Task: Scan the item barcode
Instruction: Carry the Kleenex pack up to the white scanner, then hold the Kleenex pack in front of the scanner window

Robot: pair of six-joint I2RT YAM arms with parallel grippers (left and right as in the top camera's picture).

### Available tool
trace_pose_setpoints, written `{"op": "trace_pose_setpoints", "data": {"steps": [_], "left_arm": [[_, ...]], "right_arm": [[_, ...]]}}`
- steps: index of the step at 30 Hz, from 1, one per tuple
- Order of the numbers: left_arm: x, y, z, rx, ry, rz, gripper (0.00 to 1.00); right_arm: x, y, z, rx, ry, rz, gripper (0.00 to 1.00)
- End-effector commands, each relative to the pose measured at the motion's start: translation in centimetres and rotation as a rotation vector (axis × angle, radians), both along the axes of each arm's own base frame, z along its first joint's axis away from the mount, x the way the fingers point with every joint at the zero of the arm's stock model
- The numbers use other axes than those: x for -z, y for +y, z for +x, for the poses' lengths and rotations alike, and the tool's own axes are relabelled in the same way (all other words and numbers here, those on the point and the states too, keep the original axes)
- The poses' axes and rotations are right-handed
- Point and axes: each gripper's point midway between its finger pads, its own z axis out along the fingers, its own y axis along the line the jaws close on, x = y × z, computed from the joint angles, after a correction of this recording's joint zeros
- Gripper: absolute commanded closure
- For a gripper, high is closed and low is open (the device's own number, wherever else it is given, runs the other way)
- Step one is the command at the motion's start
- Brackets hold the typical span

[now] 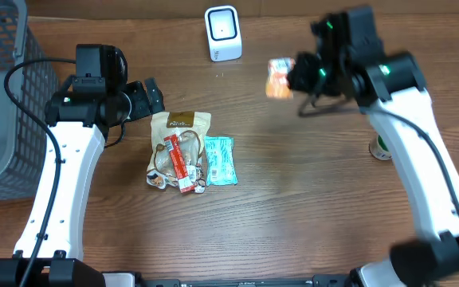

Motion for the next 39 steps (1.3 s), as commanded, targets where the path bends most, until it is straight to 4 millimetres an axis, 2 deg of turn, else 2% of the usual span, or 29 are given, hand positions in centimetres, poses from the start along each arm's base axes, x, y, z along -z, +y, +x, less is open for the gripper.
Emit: {"op": "trace_pose_setpoints", "data": {"steps": [1, 4, 8, 11, 13, 17, 20, 25, 28, 31, 32, 39], "left_arm": [[-0.5, 0.2, 0.1, 0.018, -0.018, 0.016, 0.0], [-0.5, 0.2, 0.1, 0.018, -0.018, 0.016, 0.0], [-0.5, 0.2, 0.1, 0.018, -0.018, 0.016, 0.0], [-0.5, 0.2, 0.1, 0.018, -0.018, 0.016, 0.0], [-0.5, 0.2, 0.1, 0.018, -0.018, 0.016, 0.0], [-0.5, 0.2, 0.1, 0.018, -0.018, 0.016, 0.0], [-0.5, 0.1, 0.1, 0.019, -0.018, 0.015, 0.0], [-0.5, 0.1, 0.1, 0.019, -0.018, 0.016, 0.0], [-0.5, 0.1, 0.1, 0.019, -0.018, 0.016, 0.0], [-0.5, 0.1, 0.1, 0.019, -0.018, 0.016, 0.0], [-0.5, 0.1, 0.1, 0.019, -0.018, 0.016, 0.0], [-0.5, 0.1, 0.1, 0.019, -0.018, 0.016, 0.0]], "right_arm": [[-0.7, 1.2, 3.6, 0.007, -0.114, -0.124, 0.96], [-1.0, 2.7, 6.6, 0.001, -0.257, -0.233, 0.96], [-1.2, 3.4, 8.6, 0.022, -0.379, -0.398, 0.96], [-2.0, 3.6, 9.2, 0.068, -0.438, -0.458, 0.96], [-2.8, 4.2, 9.6, 0.03, -0.49, -0.492, 0.96], [-5.3, 5.0, 10.9, -0.059, -0.627, -0.57, 0.96], [-7.1, 5.5, 11.8, -0.058, -0.712, -0.572, 0.96], [-7.7, 6.1, 12.8, -0.031, -0.764, -0.545, 0.96], [-6.2, 6.6, 13.7, -0.035, -0.757, -0.549, 0.96], [-3.8, 7.1, 14.7, -0.053, -0.731, -0.571, 0.96], [-1.8, 7.5, 15.4, -0.087, -0.713, -0.609, 0.96], [4.6, 8.8, 17.8, -0.199, -0.69, -0.73, 0.96]]}}
